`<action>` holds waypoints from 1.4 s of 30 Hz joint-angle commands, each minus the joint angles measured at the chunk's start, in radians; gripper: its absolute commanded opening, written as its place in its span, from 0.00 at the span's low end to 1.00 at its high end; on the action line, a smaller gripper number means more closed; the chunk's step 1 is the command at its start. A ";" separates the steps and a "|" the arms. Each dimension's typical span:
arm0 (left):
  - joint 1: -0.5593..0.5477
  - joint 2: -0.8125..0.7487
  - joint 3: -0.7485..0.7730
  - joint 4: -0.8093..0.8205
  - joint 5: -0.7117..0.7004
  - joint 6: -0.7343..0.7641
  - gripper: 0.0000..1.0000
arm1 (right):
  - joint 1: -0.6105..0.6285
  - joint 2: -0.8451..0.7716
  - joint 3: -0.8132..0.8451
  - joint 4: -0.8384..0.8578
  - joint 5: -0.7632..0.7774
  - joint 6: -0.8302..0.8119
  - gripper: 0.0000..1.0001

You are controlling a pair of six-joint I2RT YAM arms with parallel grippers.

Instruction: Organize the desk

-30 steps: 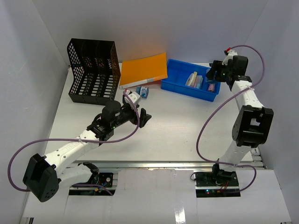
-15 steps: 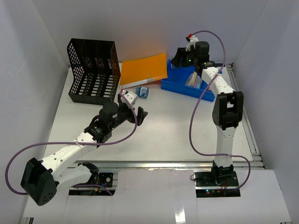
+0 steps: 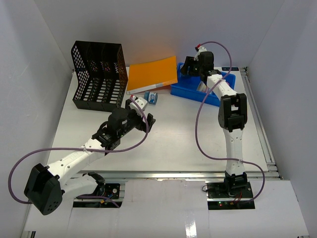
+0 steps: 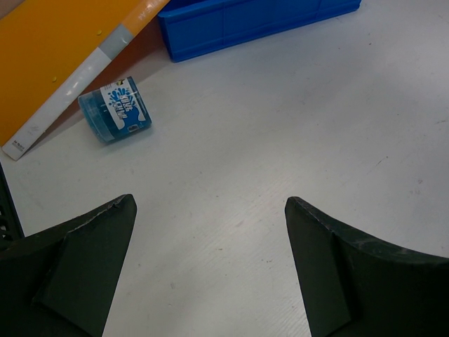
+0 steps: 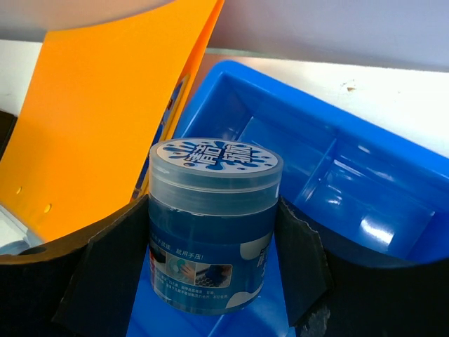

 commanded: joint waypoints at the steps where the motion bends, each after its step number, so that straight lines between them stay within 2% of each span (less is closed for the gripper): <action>1: 0.003 0.010 -0.004 -0.003 -0.011 0.007 0.98 | -0.002 -0.017 0.038 0.125 0.001 0.010 0.74; 3: 0.003 0.019 -0.003 -0.003 -0.009 0.002 0.98 | -0.002 -0.043 0.018 0.128 0.001 0.001 0.98; 5: 0.003 0.028 0.003 -0.016 -0.011 -0.005 0.98 | -0.003 -0.093 -0.011 0.132 -0.002 -0.010 0.90; 13: 0.005 0.070 0.011 -0.007 -0.011 -0.071 0.98 | -0.024 -0.372 -0.249 0.126 -0.073 -0.052 0.90; 16: 0.032 0.099 0.018 0.004 -0.008 -0.146 0.98 | -0.042 -0.593 -0.442 0.084 -0.244 -0.207 0.90; 20: 0.072 0.177 0.048 0.016 -0.009 -0.216 0.98 | -0.082 -0.855 -0.748 0.069 -0.680 -0.355 0.90; 21: 0.078 0.204 0.063 0.014 -0.011 -0.225 0.98 | -0.091 -0.898 -0.800 0.033 -0.730 -0.377 0.90; 28: 0.095 0.477 0.357 -0.123 -0.126 -0.260 0.98 | -0.160 -1.280 -1.257 0.043 -0.799 -0.541 0.90; 31: 0.098 0.598 0.488 -0.207 -0.184 -0.248 0.98 | -0.253 -1.349 -1.320 0.113 -0.865 -0.523 0.90; 35: 0.104 0.715 0.624 -0.290 -0.221 -0.205 0.98 | -0.340 -1.376 -1.385 0.211 -0.950 -0.417 0.90; 42: 0.117 0.869 0.845 -0.385 -0.283 -0.139 0.98 | -0.348 -1.339 -1.359 0.178 -0.942 -0.418 0.90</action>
